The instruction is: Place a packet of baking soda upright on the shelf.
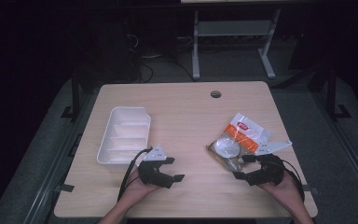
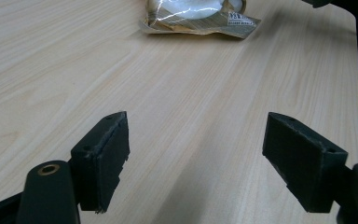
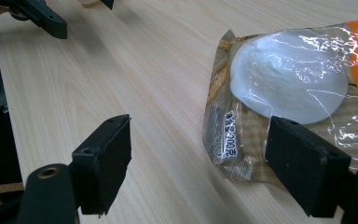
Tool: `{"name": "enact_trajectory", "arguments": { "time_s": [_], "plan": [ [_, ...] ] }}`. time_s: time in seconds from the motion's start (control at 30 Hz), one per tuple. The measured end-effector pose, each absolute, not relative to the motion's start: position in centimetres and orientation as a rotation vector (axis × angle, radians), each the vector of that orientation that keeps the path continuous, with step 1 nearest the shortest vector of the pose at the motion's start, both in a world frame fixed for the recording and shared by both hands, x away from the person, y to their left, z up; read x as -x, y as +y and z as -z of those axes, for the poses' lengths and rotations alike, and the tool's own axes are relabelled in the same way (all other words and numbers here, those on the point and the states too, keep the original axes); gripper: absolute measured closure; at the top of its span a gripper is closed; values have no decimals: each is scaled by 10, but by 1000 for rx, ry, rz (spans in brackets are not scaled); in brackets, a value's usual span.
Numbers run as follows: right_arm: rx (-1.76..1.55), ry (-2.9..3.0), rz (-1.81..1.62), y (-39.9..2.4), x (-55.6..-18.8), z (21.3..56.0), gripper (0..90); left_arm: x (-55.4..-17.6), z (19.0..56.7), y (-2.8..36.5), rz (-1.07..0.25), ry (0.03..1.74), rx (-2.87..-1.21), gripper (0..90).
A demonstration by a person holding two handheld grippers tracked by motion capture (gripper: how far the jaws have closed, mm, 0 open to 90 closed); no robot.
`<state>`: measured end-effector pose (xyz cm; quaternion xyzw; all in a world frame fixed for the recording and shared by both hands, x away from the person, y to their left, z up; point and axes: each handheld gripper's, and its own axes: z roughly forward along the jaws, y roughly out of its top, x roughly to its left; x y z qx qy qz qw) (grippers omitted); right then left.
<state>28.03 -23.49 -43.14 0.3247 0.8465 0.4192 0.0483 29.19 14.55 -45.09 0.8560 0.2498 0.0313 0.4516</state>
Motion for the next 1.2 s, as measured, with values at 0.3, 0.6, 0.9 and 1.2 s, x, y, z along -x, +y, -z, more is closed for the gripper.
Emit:
{"name": "enact_trajectory", "arguments": {
  "time_s": [0.3, 0.6, 0.9, 1.2],
  "plan": [
    [-1008, 2565, -1276, -235, -279, 431, 220, -290, 449, 144, -88, 612, -2115, 268],
    [-1049, 2525, -1286, -241, -278, 428, 233, -296, 437, 145, 18, 654, -2042, 512],
    [-1155, 2439, -1302, -264, -281, 423, 248, -297, 429, 109, -6, 572, -2106, 745],
    [-1269, 2367, -1257, -288, -288, 428, 248, -320, 428, 60, -1, 530, -2186, 854]
  ]
}}
